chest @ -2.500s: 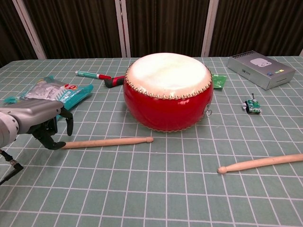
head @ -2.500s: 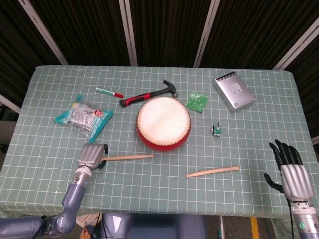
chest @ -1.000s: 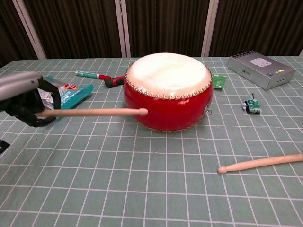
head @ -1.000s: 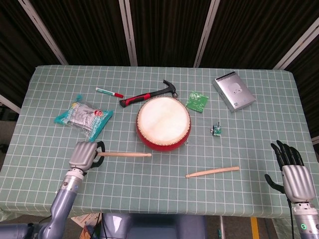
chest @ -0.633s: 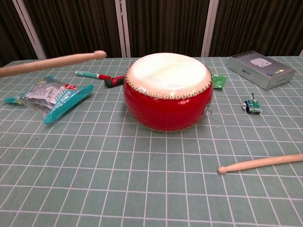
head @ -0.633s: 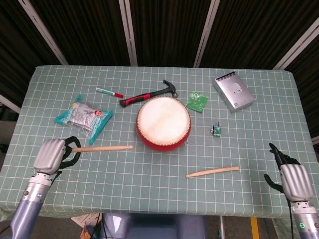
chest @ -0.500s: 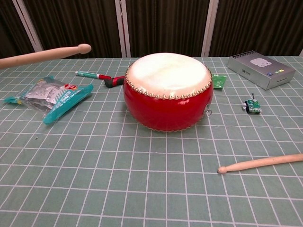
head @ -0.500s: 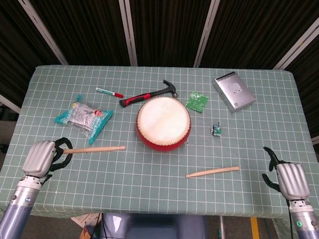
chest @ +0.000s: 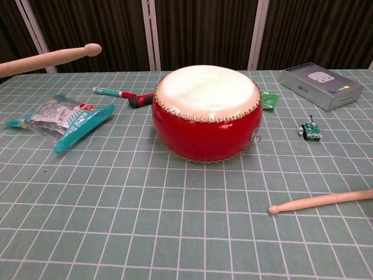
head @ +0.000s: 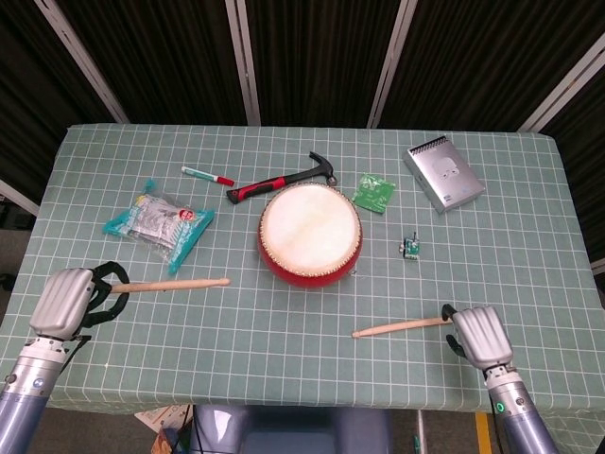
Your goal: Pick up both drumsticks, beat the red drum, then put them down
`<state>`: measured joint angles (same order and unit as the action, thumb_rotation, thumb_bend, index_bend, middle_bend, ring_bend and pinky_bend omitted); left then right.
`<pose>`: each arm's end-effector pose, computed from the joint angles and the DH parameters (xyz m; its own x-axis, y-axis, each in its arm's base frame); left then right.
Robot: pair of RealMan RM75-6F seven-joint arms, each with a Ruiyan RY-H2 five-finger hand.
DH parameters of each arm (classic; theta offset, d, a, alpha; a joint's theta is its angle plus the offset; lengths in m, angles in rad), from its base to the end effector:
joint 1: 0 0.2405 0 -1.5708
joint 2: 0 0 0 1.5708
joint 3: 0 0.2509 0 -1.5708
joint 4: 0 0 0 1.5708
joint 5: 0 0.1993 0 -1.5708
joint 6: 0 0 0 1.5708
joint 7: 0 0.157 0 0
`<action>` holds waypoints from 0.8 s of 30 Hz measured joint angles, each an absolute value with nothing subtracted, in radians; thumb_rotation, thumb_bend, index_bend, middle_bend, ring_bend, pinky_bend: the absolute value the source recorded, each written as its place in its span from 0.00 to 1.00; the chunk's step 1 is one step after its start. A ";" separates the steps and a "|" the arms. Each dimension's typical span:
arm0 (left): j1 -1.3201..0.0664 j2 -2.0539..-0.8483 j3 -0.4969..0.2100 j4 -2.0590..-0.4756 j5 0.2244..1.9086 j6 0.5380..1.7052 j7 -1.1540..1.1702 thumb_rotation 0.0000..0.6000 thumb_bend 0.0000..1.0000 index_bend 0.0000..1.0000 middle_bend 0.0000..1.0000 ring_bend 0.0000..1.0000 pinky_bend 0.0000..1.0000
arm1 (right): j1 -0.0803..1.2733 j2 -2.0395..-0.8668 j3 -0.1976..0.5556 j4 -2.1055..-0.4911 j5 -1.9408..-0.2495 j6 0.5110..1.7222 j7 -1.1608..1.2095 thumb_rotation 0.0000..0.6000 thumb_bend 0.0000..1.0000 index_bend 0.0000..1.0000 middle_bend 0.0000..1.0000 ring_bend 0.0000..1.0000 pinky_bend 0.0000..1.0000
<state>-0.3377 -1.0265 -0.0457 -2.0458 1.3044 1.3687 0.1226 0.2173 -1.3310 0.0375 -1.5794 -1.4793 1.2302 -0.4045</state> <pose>-0.1998 0.2381 0.1490 0.1905 0.1274 0.9734 0.9782 -0.1081 -0.1773 -0.2721 -0.2205 0.0637 0.6092 -0.1819 0.7719 -0.7910 -0.2087 0.5751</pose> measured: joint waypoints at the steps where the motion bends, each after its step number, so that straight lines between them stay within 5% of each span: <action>1: -0.337 -1.025 -0.046 -2.045 1.305 1.368 0.121 1.00 0.51 0.75 1.00 1.00 1.00 | 0.220 -1.352 0.037 -1.570 -1.465 1.220 -0.416 1.00 0.31 0.49 1.00 1.00 0.99; 24: -0.317 -1.013 -0.069 -2.041 1.322 1.349 0.098 1.00 0.51 0.75 1.00 1.00 1.00 | 0.275 -1.533 0.060 -1.479 -1.368 1.180 -0.555 1.00 0.31 0.49 1.00 1.00 0.99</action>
<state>-0.3171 -1.0133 -0.0689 -2.0413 1.3222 1.3495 0.0983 0.2755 -1.5329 0.0597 -1.4795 -1.3681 1.1795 -0.5552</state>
